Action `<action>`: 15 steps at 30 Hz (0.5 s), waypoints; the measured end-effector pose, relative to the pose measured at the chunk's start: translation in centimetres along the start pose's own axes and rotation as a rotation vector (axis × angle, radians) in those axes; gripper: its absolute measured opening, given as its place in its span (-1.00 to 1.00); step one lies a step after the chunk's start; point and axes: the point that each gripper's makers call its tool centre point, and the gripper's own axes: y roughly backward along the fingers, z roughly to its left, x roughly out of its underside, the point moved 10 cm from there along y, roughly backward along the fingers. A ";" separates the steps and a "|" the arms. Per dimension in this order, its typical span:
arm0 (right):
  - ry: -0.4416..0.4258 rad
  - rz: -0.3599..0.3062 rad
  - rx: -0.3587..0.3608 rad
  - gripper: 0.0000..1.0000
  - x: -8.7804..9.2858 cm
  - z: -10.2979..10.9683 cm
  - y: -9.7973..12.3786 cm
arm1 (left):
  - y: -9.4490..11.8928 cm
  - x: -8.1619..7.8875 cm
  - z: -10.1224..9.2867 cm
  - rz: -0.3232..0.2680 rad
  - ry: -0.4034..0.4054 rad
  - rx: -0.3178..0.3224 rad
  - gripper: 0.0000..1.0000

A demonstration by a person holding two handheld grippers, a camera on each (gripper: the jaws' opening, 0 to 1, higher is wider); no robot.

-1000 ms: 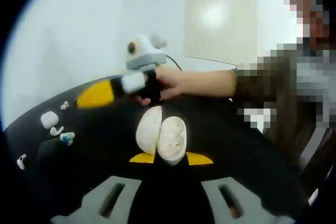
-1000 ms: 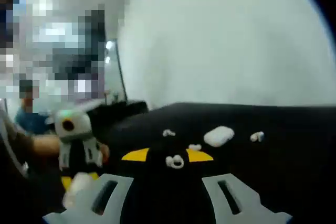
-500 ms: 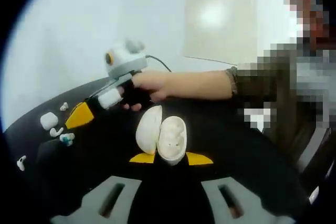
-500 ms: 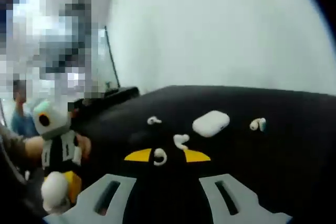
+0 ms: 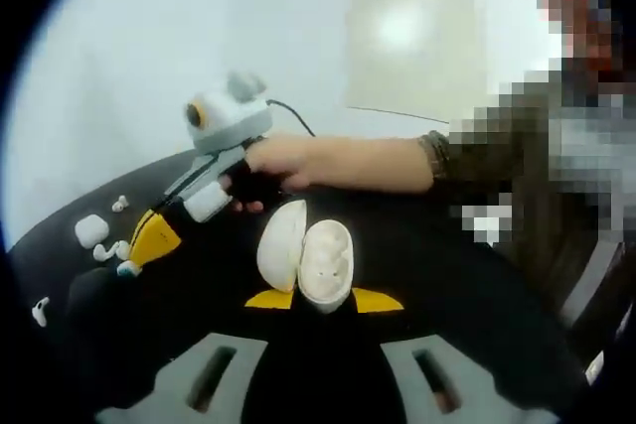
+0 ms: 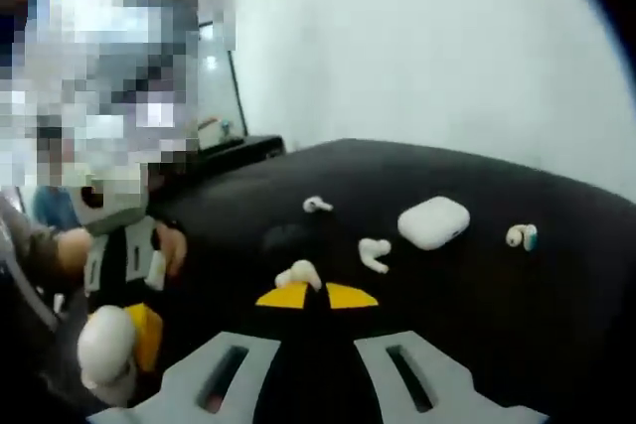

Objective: Pick up three earphones and place each one into its charging case using tactile feedback, ensure that each earphone is properly inserted and securely positioned inside the case.

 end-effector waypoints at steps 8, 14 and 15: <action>0.316 -0.223 -0.099 -0.86 -5.7 5.2 5.3 | 0.0 -0.1 0.0 0.005 0.026 -0.008 -0.68; 0.747 0.006 -0.099 -0.86 -3.3 11.7 8.4 | -0.1 -0.1 0.1 0.005 0.051 -0.013 -0.68; 0.805 0.040 -0.088 -0.86 -2.9 12.2 8.7 | -0.1 -0.1 0.1 0.004 0.053 -0.015 -0.68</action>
